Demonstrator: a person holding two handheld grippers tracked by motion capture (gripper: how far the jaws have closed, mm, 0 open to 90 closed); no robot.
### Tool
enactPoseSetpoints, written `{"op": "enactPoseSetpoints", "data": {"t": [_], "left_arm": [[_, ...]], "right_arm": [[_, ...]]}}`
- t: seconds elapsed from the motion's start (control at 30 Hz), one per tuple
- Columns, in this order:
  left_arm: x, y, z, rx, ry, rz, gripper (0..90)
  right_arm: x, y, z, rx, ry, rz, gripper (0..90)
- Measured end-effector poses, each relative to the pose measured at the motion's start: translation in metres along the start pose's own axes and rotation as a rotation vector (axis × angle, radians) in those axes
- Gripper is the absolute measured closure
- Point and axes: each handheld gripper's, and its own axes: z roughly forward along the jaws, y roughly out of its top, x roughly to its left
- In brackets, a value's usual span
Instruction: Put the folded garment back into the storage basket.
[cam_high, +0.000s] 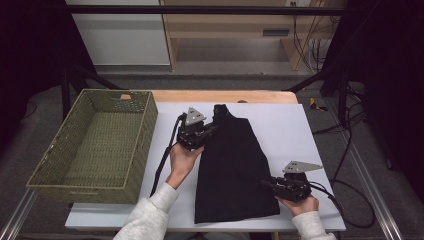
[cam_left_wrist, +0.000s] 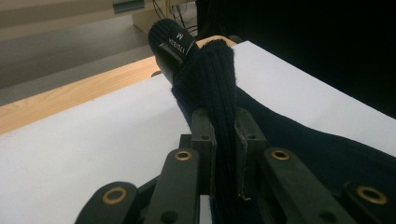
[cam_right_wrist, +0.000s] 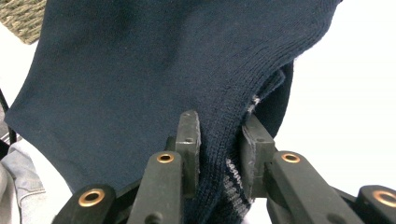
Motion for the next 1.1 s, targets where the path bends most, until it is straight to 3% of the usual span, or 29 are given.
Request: {"op": "enactPoseSetpoints", "data": {"t": [1.1], "left_arm": [[-0.012,0.044,-0.051,-0.083,0.015,0.059,81.5]], "right_arm": [[0.021,0.029,-0.007,-0.101,0.004,-0.047,73.8]]}}
